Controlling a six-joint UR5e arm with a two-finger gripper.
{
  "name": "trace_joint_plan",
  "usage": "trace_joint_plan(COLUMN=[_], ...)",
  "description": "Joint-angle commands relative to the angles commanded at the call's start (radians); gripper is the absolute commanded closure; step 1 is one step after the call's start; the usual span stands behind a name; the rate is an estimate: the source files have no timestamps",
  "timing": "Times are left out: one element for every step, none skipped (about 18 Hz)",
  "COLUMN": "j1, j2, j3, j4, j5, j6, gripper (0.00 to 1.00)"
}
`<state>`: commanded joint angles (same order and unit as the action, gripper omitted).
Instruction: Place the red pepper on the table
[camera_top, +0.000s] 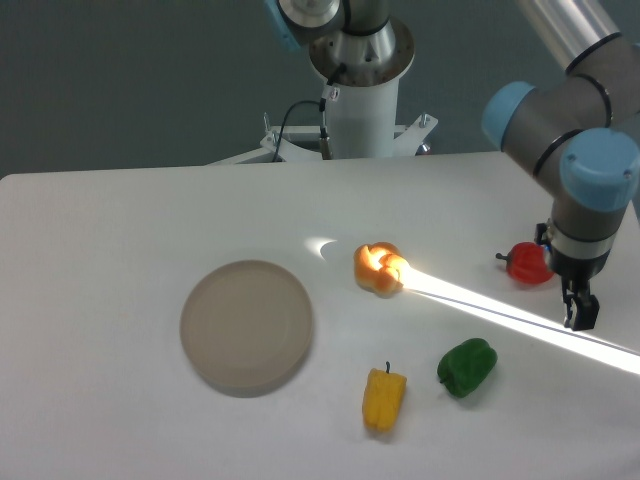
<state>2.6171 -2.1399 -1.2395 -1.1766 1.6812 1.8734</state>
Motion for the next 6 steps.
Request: trace_joint_plan(j1=[-0.011,-0.020,-0.022,-0.022,-0.020,-0.020], j2=[-0.006,-0.012,-0.012,-0.012,-0.012,-0.012], j3=[0.008,0.017,0.020,0.020,0.020,0.018], j4=[0.000,0.000,0.000,0.000,-0.001,-0.002], j5=[0.006,0.008,0.008,0.006,0.005,0.005], j6=[-0.022,-0.026,-0.027,-0.027,-0.025,-0.025], gripper=[0.00,0.00,0.00,0.00,0.00,0.00])
